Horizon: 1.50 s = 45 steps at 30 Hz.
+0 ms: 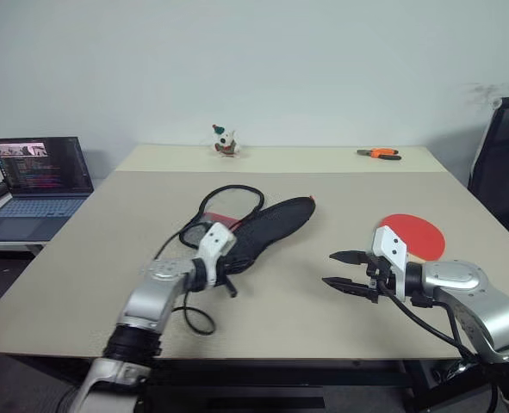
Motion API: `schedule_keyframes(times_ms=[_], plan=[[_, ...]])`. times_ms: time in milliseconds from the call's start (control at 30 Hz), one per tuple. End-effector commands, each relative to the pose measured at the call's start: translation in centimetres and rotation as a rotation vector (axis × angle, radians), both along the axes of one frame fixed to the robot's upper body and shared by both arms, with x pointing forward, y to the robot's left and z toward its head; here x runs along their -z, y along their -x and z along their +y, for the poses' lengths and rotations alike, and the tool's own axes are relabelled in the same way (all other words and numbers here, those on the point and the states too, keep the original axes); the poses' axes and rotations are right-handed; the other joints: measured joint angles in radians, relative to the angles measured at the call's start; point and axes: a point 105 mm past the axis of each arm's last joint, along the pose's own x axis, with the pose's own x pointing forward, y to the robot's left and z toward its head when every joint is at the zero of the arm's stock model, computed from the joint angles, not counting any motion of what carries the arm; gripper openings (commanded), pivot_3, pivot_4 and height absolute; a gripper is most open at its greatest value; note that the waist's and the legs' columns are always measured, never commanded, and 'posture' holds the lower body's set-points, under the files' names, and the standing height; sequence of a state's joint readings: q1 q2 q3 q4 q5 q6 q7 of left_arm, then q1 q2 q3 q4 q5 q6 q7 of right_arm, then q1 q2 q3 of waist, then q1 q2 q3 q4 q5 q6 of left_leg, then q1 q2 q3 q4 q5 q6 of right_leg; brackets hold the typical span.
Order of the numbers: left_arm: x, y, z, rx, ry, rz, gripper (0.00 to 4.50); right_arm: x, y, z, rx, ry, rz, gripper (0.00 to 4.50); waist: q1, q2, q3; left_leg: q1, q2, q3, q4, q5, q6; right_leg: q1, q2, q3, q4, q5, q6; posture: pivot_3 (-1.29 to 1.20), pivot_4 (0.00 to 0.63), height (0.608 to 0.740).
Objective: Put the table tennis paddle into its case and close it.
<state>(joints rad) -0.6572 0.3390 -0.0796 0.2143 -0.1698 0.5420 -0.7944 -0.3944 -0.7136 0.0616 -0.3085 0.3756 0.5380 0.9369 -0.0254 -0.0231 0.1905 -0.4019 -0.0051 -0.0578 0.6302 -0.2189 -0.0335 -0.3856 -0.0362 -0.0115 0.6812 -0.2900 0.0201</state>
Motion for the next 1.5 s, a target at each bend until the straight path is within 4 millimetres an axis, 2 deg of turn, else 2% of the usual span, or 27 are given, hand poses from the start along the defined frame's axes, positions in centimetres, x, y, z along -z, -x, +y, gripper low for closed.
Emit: schedule_keyframes(times_ms=[33, 133, 233, 433, 567, 700, 800, 867, 967, 1067, 1133, 1367, 1500], plan=[[-1.5, -1.1, -2.5, -0.026, 0.03, -0.028, 0.03, -1.5, -0.2, -0.5, 0.001, 0.0, -0.061, 2.87, 0.001, 0.0, 0.0, 0.0, 0.0, 0.0, 0.0, 0.0, 0.0, 0.0, 0.0, 0.0, 0.0, 0.0, 0.0, 0.0, 0.15, 0.74], [-1.6, -1.1, -3.8, -0.012, 0.035, -0.026, 0.03, -1.5, -0.5, -0.6, 0.01, 0.0, -0.063, 2.87, -0.004, 0.0, 0.0, 0.001, 0.0, 0.002, 0.0, 0.0, 0.0, 0.0, 0.0, 0.001, 0.0, 0.001, -0.001, 0.0, 0.15, 0.74], [-1.6, -1.0, -3.3, -0.012, 0.037, -0.021, 0.65, -1.6, -0.7, -0.6, 0.028, -0.023, -0.042, 2.87, -0.007, 0.0, 0.0, 0.001, 0.0, 0.002, -0.001, 0.0, 0.0, -0.001, 0.001, 0.002, 0.0, 0.001, -0.001, 0.0, 0.15, 0.74], [-1.7, -0.6, -1.5, -0.065, 0.031, -0.027, 2.77, -1.2, -1.6, -0.6, 0.091, -0.063, 0.005, 2.87, -0.005, 0.0, 0.0, 0.001, 0.001, 0.001, -0.001, 0.0, 0.0, -0.001, 0.0, 0.001, 0.0, 0.001, -0.002, 0.0, 0.15, 0.74], [-3.2, 0.7, -0.6, -0.034, 0.087, -0.055, 4.15, -0.7, -2.6, -0.4, 0.148, -0.075, 0.06, 2.87, -0.002, 0.0, 0.0, 0.001, -0.001, 0.0, 0.0, 0.0, 0.0, -0.001, -0.002, 0.003, 0.0, 0.002, -0.001, 0.0, 0.15, 0.74], [-4.3, 1.9, 3.8, -0.038, 0.097, -0.091, 4.15, 0.1, -3.6, 1.1, 0.198, -0.124, 0.145, 2.87, -0.012, 0.0, 0.0, 0.002, 0.002, 0.001, -0.001, 0.0, 0.0, -0.002, -0.002, 0.004, 0.0, 0.002, -0.001, 0.0, 0.15, 0.74], [-5.0, 2.0, 7.8, -0.114, 0.066, -0.127, 4.19, 1.2, -4.2, 2.6, 0.23, -0.128, 0.181, 3.76, -0.008, 0.0, 0.0, 0.002, 0.004, 0.0, -0.001, 0.0, -0.001, -0.002, 0.0, 0.003, 0.001, 0.002, -0.003, 0.0, 0.15, 0.74], [-5.3, 2.7, 9.3, -0.102, 0.047, -0.128, 4.19, 2.0, -5.1, 3.1, 0.291, -0.124, 0.2, 4.45, -0.008, 0.0, 0.0, 0.002, 0.005, 0.0, -0.001, 0.0, -0.001, -0.002, 0.0, 0.003, 0.001, 0.002, -0.003, 0.0, 0.15, 0.74], [-5.6, 3.7, 11.2, -0.088, 0.047, -0.112, 4.19, 3.2, -6.5, 3.8, 0.377, -0.14, 0.232, 4.45, -0.006, 0.0, 0.0, 0.002, 0.002, 0.001, -0.001, 0.0, -0.001, -0.002, 0.0, 0.003, 0.0, 0.002, -0.003, 0.0, 0.15, 0.74], [-5.6, 3.9, 12.9, -0.128, 0.021, -0.107, 4.19, 4.0, -7.6, 5.1, 0.431, -0.175, 0.277, 4.45, -0.001, 0.0, 0.0, 0.001, 0.0, 0.0, -0.001, 0.0, 0.0, -0.002, -0.002, 0.003, 0.0, 0.003, -0.003, 0.0, 0.15, 0.74], [-5.6, 4.0, 13.4, -0.144, 0.015, -0.107, 4.19, 4.4, -8.2, 5.9, 0.459, -0.184, 0.285, 4.45, -0.002, 0.0, 0.0, 0.001, 0.0, 0.0, -0.001, 0.0, 0.0, -0.002, -0.002, 0.003, 0.0, 0.003, -0.003, 0.0, 0.15, 0.74], [-5.4, 4.1, 12.7, -0.131, 0.011, -0.109, 4.19, 4.9, -9.0, 8.6, 0.457, -0.221, 0.317, 4.45, -0.004, 0.0, 0.0, 0.001, 0.001, 0.0, -0.001, 0.0, 0.0, -0.003, -0.001, 0.003, 0.0, 0.003, -0.003, 0.0, 0.15, 0.74], [-5.4, 4.1, 12.5, -0.124, 0.004, -0.115, 4.19, 4.4, -9.3, 9.8, 0.446, -0.258, 0.312, 4.45, -0.007, 0.0, 0.0, 0.001, 0.002, 0.0, -0.002, 0.0, 0.0, -0.003, -0.001, 0.003, 0.001, 0.003, -0.003, 0.0, 0.15, 0.74]])
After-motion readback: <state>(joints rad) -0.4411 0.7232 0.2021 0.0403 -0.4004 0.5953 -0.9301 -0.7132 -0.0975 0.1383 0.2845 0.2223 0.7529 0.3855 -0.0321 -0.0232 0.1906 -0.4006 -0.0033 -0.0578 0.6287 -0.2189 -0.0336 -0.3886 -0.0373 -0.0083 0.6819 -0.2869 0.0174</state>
